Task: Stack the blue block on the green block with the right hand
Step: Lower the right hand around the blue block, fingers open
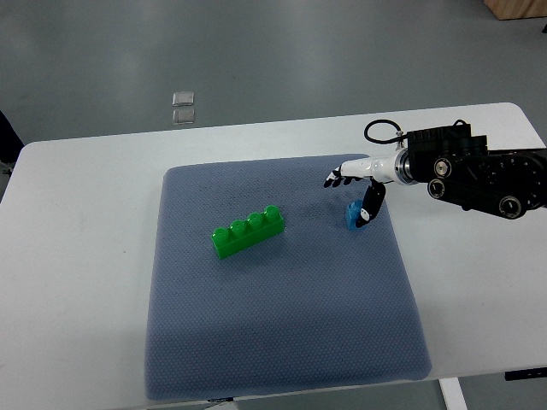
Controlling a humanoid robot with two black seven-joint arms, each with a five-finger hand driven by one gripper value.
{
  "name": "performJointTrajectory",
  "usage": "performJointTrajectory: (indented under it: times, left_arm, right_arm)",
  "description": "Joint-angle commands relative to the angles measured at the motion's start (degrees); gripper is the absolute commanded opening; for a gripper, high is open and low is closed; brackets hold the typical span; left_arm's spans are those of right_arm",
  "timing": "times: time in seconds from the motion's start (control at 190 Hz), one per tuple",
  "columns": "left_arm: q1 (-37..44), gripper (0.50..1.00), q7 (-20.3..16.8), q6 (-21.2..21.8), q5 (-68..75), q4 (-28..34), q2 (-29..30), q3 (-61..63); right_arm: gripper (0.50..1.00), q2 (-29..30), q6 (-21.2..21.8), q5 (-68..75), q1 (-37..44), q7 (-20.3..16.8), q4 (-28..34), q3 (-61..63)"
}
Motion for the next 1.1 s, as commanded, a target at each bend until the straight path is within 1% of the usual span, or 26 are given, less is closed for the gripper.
performJointTrajectory:
  times: [0.0, 0.383, 0.614, 0.851, 1.092]
  left_arm:
    - [0.03, 1.0, 0.0, 0.0, 0.0, 0.0, 0.0, -0.04]
    - [0.03, 1.0, 0.0, 0.0, 0.0, 0.0, 0.0, -0.04]
    - [-0.05, 1.0, 0.0, 0.0, 0.0, 0.0, 0.0, 0.04]
    - [0.03, 1.0, 0.0, 0.0, 0.0, 0.0, 0.0, 0.05]
    - [0.03, 1.0, 0.0, 0.0, 0.0, 0.0, 0.0, -0.04]
  right_arm:
    - [0.907, -0.15, 0.0, -0.78, 0.0, 0.0, 0.02, -0.31]
    - [0.907, -0.51, 0.0, -6.58, 0.7, -0.09, 0.11, -0.75]
    - [0.907, -0.86, 0.88, -6.5, 0.79, -0.09, 0.82, -1.81]
    - [0.907, -0.24, 0.79, -6.5, 0.79, -0.09, 0.9, -2.25]
    - [0.907, 0.2, 0.7, -5.97, 2.63, -0.09, 0.82, -2.16]
